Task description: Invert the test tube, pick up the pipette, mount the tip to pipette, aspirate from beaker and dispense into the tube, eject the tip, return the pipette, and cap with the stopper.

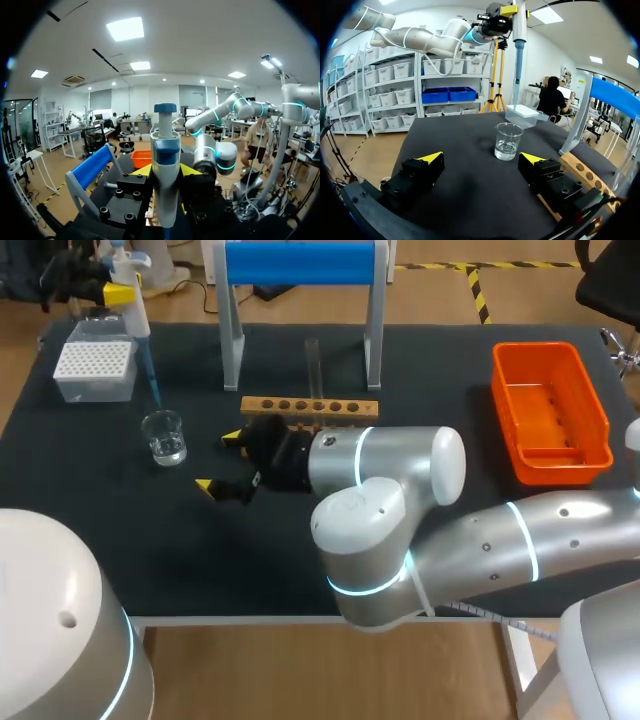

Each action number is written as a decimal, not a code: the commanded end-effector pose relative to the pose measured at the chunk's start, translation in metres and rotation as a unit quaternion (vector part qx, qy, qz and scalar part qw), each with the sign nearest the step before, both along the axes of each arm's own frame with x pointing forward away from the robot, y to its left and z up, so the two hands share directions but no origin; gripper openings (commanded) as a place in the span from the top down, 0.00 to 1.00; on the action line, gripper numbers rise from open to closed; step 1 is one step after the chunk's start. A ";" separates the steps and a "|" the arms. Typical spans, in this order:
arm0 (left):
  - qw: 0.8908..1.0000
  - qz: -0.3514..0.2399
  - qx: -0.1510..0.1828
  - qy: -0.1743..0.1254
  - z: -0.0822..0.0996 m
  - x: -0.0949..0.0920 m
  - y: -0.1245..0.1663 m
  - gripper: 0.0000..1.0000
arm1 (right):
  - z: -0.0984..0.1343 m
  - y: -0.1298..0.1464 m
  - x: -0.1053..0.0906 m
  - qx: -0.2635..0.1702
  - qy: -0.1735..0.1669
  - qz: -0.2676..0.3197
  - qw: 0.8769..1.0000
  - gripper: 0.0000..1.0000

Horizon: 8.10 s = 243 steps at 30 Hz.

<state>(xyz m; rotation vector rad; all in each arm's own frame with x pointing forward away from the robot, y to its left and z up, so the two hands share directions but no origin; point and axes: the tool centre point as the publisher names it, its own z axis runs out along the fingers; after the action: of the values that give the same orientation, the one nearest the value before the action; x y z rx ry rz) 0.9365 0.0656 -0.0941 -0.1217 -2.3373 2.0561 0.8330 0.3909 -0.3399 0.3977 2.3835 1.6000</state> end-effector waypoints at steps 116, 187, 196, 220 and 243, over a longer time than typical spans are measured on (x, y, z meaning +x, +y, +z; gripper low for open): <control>1.000 0.013 0.000 -0.005 -0.105 0.015 0.016 1.00 | -0.001 0.001 0.000 0.000 0.000 -0.001 1.000 0.00; 1.000 0.013 0.000 -0.005 -0.105 0.015 0.016 1.00 | 0.179 -0.050 -0.008 -0.063 -0.010 0.157 0.985 0.00; 1.000 0.013 0.000 -0.005 -0.105 0.015 0.016 1.00 | 0.202 -0.046 0.007 -0.083 0.009 0.227 0.970 0.00; 1.000 0.013 0.000 -0.005 -0.105 0.015 0.016 1.00 | 0.228 -0.030 0.011 -0.067 0.022 0.300 0.951 0.00; 1.000 0.013 0.000 -0.005 -0.105 0.015 0.016 1.00 | 0.238 -0.011 0.031 -0.034 0.008 0.273 0.961 1.00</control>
<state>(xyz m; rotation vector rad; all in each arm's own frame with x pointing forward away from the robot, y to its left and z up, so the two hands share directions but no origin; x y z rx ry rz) 0.9506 0.0803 -0.1991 -0.0965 -2.3599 2.0720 0.8599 0.3751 -0.1004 -0.2930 2.6939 1.7030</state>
